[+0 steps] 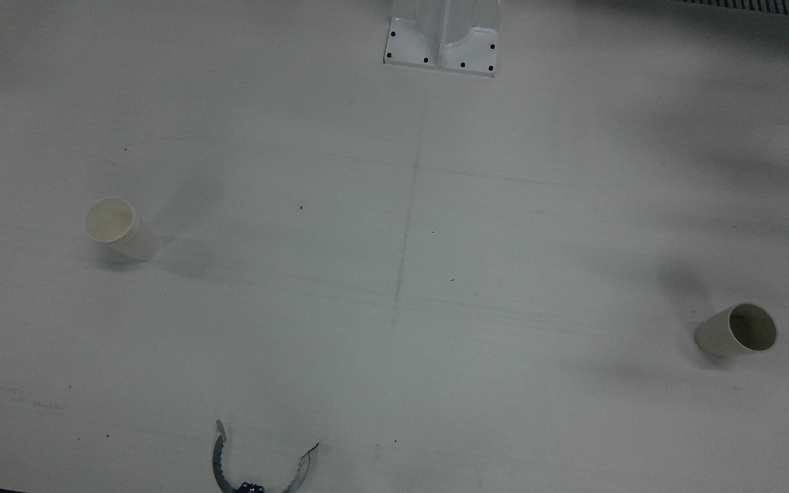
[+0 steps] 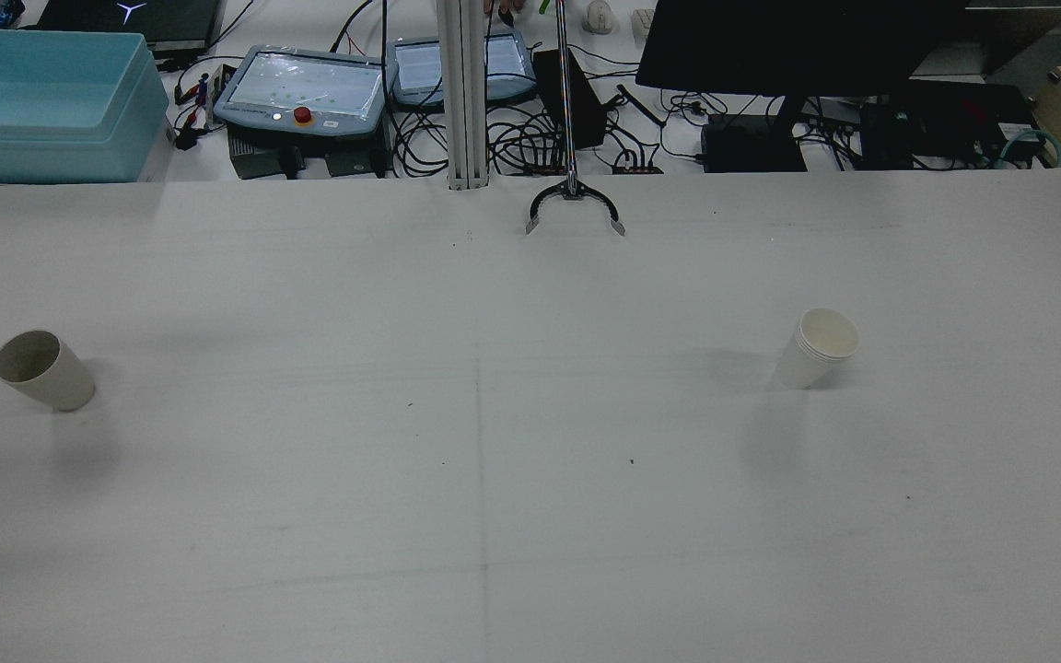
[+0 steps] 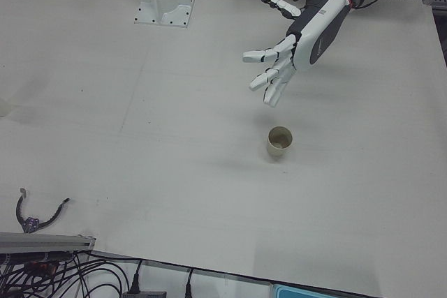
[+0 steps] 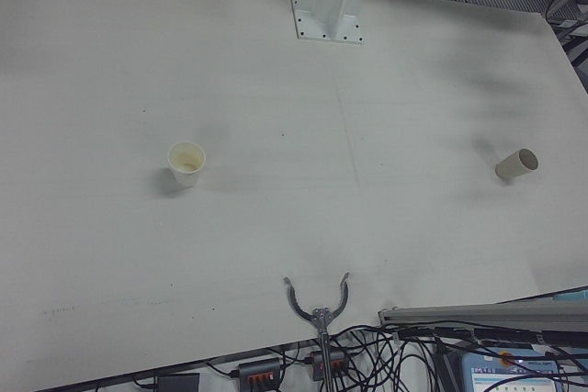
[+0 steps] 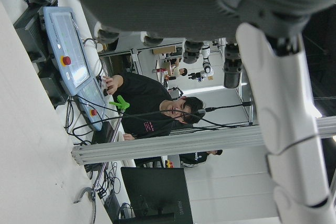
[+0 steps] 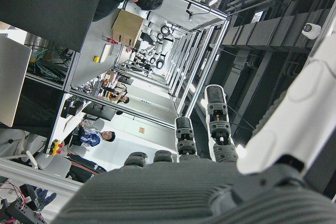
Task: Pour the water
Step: 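Move the left hand down toward the beige paper cup near it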
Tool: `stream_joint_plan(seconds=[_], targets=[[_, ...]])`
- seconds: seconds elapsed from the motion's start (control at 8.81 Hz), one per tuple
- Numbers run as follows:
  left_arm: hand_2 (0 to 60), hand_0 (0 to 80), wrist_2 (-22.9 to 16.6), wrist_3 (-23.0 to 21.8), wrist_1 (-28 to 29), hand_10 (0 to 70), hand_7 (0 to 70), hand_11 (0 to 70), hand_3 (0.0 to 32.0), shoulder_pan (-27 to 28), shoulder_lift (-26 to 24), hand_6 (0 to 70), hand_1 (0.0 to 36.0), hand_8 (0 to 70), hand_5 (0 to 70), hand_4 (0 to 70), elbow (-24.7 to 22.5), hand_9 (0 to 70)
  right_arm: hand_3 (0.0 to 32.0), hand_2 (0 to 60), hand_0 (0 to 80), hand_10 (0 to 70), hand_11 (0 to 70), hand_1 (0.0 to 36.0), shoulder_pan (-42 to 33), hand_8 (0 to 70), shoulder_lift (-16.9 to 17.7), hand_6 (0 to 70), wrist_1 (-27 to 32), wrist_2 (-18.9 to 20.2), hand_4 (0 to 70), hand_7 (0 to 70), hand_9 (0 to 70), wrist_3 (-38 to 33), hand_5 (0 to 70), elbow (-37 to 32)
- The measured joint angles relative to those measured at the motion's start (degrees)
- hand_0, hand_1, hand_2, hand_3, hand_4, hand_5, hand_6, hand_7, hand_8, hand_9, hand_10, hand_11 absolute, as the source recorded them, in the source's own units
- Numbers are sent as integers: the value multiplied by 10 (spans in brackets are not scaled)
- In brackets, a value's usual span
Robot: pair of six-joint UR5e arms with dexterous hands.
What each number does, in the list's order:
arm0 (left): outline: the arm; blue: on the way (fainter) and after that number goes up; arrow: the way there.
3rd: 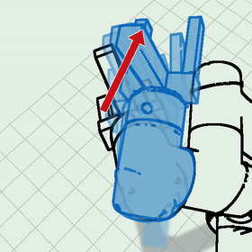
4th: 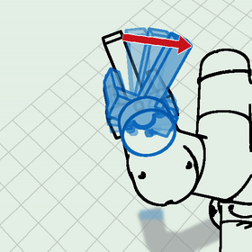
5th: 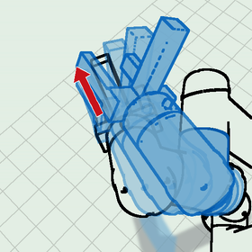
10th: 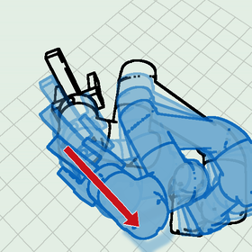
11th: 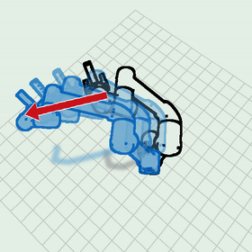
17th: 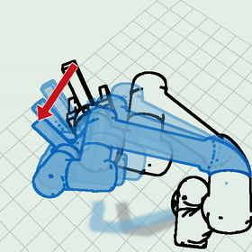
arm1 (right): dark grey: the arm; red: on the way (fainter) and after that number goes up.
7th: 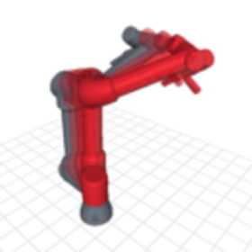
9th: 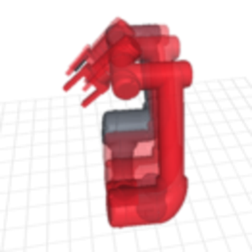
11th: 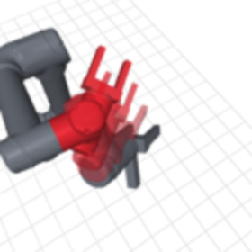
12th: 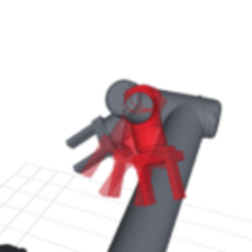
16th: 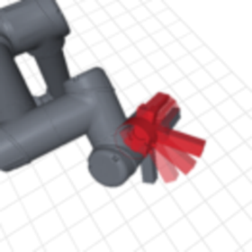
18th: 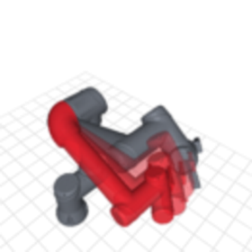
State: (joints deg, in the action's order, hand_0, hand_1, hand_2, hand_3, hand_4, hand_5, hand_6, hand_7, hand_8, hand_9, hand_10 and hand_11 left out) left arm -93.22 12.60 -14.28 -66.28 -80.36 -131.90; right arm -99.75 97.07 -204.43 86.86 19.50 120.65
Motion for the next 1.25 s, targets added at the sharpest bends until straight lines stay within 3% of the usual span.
stream_joint_plan(seconds=[0.23,0.45,0.68,0.79,0.91,1.02,1.14,1.25], targets=[[0,566,-8,-2,28,2,137,23,182,0,-9,31,139,9,275,118,6,19,0,0,458,17,33,44,-8,11,15,106,0,1,161,218,29,2,197,6],[0,563,-20,-3,46,1,132,21,184,0,-36,28,146,5,288,117,16,12,0,0,459,16,31,47,-23,9,45,97,-2,2,155,200,26,3,189,30],[2,544,-28,8,19,0,110,16,210,0,-57,8,151,0,253,98,8,8,0,0,466,22,43,70,-31,0,56,42,0,4,97,92,4,5,150,54],[53,541,-27,24,5,0,99,12,220,-1,-69,0,165,0,227,89,2,5,0,0,468,21,42,73,-34,1,49,56,7,5,109,114,8,6,159,58],[62,542,-23,60,-2,0,100,11,174,-1,-89,1,170,0,248,95,6,6,0,0,470,13,30,73,-32,2,39,62,15,6,130,129,11,9,167,59],[70,551,-20,99,-1,0,90,0,134,-2,-130,0,184,0,221,87,42,7,0,0,466,8,22,66,-31,4,33,70,20,6,133,141,14,14,170,60],[72,554,-18,126,2,0,74,0,138,-2,-171,0,190,8,159,78,84,17,0,0,464,0,4,61,-32,5,33,75,22,6,133,139,13,19,153,59],[23,542,-12,152,6,0,58,0,136,-2,-194,0,167,14,133,74,118,25,0,0,462,0,0,59,-33,3,34,65,23,7,136,125,11,22,133,59]])
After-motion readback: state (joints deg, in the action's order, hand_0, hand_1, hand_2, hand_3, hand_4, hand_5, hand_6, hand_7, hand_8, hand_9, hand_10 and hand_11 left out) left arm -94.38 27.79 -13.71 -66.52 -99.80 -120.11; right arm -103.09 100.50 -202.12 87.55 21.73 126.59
